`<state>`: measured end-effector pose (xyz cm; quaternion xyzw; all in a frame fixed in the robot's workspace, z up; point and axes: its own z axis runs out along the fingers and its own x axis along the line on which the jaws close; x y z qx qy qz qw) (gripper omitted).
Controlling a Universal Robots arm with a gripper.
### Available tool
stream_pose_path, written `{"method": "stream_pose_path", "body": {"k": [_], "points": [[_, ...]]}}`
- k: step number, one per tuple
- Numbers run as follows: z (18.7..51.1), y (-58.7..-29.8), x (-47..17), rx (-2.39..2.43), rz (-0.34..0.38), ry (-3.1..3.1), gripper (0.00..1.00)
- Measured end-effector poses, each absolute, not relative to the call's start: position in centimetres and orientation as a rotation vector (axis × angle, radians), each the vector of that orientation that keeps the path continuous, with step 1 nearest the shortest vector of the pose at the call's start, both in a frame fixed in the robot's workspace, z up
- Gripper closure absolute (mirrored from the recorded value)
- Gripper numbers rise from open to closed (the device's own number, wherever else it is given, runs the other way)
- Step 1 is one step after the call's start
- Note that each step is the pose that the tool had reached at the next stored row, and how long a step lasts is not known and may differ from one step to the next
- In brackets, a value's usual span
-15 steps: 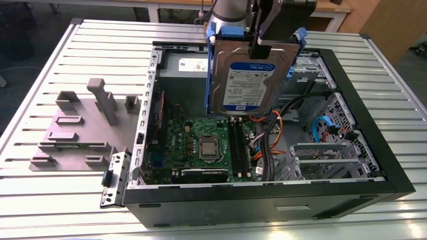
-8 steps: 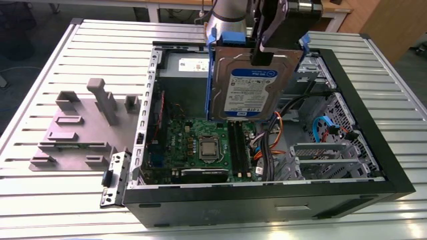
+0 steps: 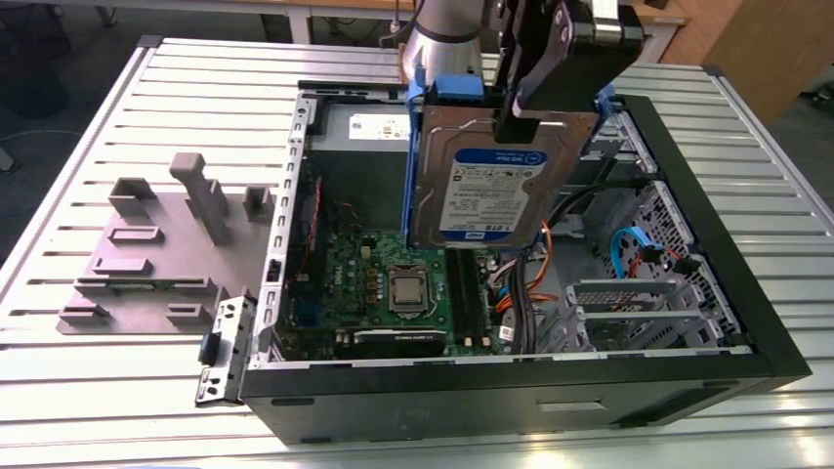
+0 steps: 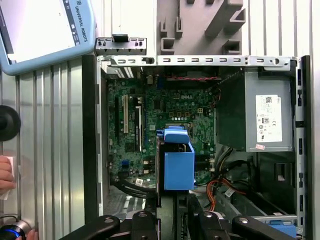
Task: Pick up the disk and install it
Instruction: 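Pick up the disk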
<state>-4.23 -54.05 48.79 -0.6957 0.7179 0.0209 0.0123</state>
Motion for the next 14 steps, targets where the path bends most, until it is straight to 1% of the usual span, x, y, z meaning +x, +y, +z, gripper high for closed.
{"method": "stream_pose_path", "body": {"k": [14], "points": [[48.8, -56.3, -4.2, -2.169, 0.065, 2.238, 0.65]]}}
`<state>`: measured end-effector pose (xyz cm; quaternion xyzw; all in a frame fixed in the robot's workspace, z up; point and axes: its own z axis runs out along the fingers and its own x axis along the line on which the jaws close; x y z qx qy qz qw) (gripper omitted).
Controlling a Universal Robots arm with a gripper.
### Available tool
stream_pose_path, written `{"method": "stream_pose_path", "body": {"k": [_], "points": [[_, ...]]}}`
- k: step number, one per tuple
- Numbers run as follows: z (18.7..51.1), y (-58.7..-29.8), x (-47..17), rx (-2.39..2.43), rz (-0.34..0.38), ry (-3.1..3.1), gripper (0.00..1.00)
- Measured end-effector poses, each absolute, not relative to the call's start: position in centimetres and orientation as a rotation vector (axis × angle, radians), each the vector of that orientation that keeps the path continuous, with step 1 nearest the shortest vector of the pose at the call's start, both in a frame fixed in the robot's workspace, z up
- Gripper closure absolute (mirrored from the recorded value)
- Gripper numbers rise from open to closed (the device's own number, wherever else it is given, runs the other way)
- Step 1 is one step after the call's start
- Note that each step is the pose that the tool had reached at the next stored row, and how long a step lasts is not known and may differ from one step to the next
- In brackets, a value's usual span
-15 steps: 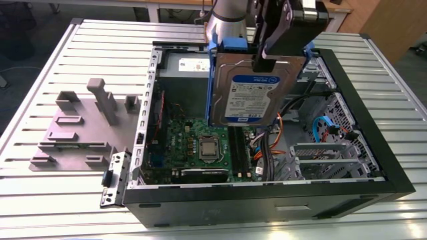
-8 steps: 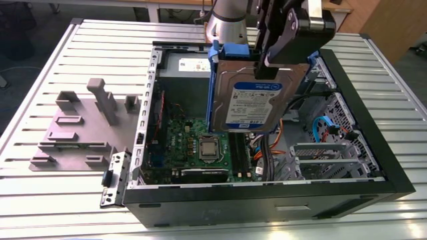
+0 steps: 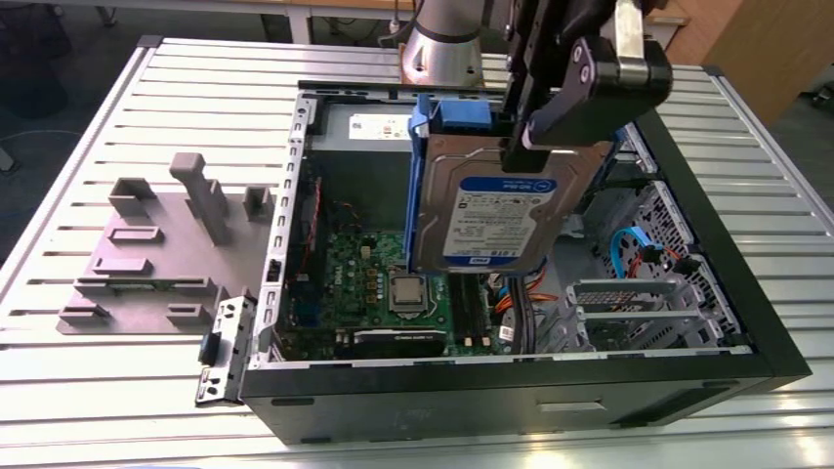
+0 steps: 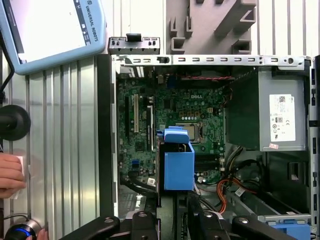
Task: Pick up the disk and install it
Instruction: 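Pick up the disk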
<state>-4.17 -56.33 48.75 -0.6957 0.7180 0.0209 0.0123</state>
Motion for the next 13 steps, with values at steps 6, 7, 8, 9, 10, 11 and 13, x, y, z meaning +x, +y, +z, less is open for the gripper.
{"method": "stream_pose_path", "body": {"k": [6, 7, 8, 9, 10, 11, 13], "points": [[48.7, -57.1, -4.2, -2.169, 0.065, 2.238, 0.65], [48.7, -57.3, -4.2, -2.169, 0.065, 2.238, 0.65], [48.7, -57.4, -4.2, -2.169, 0.065, 2.238, 0.65], [48.7, -57.6, -4.2, -2.169, 0.065, 2.238, 0.65], [48.7, -57.7, -4.2, -2.169, 0.065, 2.238, 0.65], [48.7, -57.9, -4.2, -2.168, 0.065, 2.238, 0.65], [48.7, -58.1, -4.2, -2.169, 0.065, 2.238, 0.65]]}}
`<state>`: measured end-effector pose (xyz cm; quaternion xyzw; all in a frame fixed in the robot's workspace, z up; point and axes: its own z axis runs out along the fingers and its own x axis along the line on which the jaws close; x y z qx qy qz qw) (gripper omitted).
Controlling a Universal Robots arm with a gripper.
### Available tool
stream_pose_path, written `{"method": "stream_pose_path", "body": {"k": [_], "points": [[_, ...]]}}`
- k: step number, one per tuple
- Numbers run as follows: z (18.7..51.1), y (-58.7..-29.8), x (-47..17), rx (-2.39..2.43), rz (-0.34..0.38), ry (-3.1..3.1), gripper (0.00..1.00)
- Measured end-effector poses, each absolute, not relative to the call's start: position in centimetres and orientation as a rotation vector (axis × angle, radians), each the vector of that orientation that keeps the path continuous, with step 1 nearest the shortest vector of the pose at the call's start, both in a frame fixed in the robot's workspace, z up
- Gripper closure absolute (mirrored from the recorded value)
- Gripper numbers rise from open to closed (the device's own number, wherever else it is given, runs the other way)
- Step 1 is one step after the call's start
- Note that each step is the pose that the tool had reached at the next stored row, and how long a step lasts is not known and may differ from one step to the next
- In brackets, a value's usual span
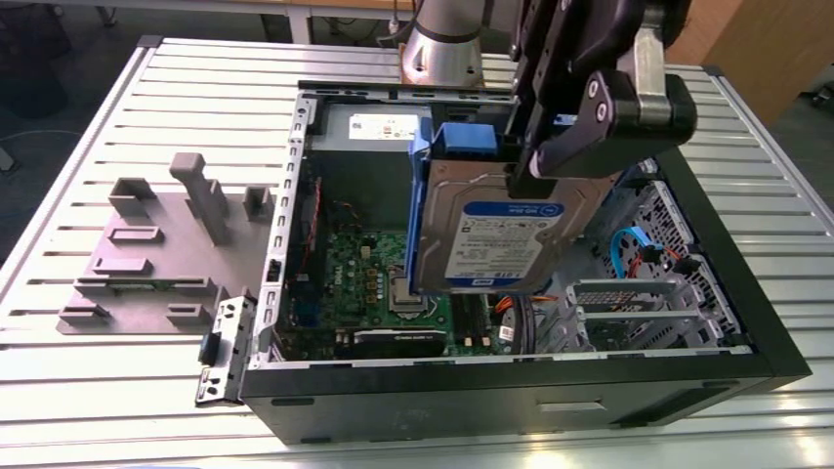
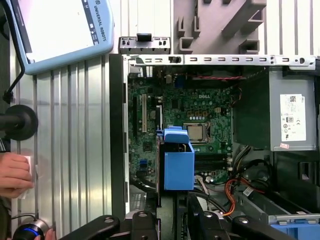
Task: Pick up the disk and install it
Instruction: 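Pick up the disk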
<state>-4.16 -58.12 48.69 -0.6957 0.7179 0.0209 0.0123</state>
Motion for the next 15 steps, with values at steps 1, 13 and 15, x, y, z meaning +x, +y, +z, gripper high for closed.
{"method": "stream_pose_path", "body": {"k": [1, 13, 15], "points": [[48.68, -58.24, -4.16, -2.169, 0.065, 2.238, 0.65], [48.67, -58.64, -4.16, -2.169, 0.065, 2.238, 0.65], [48.67, -58.64, -4.16, -2.168, 0.065, 2.238, 0.65]]}}
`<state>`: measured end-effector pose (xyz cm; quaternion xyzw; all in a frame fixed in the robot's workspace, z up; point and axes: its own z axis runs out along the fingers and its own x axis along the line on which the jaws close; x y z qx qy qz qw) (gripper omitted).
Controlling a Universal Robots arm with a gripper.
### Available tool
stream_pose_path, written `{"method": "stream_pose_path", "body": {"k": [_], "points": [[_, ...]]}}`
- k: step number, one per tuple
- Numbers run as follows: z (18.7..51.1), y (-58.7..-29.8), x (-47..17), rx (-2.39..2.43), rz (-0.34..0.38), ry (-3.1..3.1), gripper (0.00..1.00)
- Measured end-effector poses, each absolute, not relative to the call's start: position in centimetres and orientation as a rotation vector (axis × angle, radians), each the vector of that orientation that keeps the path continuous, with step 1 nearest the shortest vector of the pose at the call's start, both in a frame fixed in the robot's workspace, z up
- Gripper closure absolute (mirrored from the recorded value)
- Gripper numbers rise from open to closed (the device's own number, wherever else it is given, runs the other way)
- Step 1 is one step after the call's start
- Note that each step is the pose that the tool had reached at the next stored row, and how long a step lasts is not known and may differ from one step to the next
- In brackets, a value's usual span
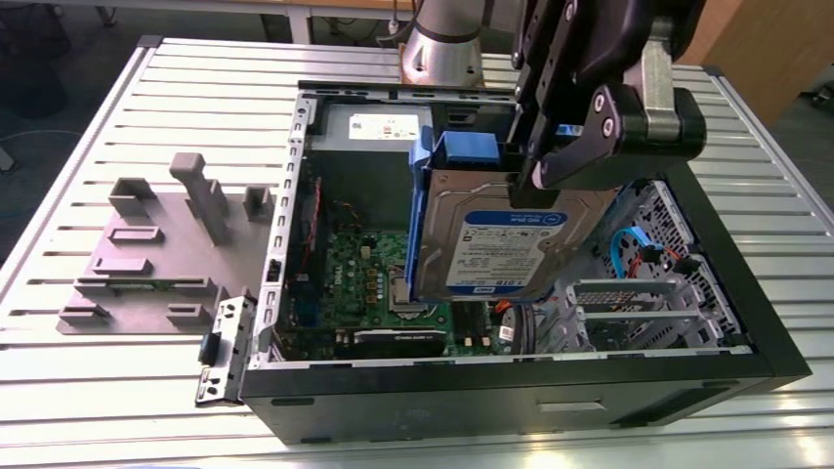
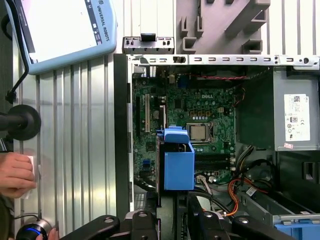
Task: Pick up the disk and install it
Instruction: 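Pick up the disk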
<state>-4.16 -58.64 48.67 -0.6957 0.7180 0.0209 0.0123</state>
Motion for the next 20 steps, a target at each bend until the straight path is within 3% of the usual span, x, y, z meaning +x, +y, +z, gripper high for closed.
{"method": "stream_pose_path", "body": {"k": [20], "points": [[48.7, -58.6, -0.6, -2.17, 0.068, 2.239, 0.65]]}}
